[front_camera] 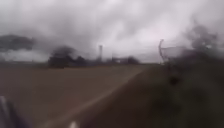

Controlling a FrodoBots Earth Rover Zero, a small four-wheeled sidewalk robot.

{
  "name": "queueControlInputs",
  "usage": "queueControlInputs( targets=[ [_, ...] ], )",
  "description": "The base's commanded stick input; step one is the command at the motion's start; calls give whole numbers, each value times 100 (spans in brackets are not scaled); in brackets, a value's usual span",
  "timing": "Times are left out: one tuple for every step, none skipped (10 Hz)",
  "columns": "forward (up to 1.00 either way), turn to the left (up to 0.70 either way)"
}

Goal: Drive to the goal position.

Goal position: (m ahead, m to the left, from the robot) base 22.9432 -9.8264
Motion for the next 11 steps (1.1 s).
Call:
queueControlInputs(
  targets=[
    [70, -35],
    [70, -35],
    [70, -35],
    [70, -35],
    [70, -35],
    [70, -35],
    [70, -35],
    [70, -35],
    [70, -35],
    [70, -7],
    [70, 0]
  ],
)
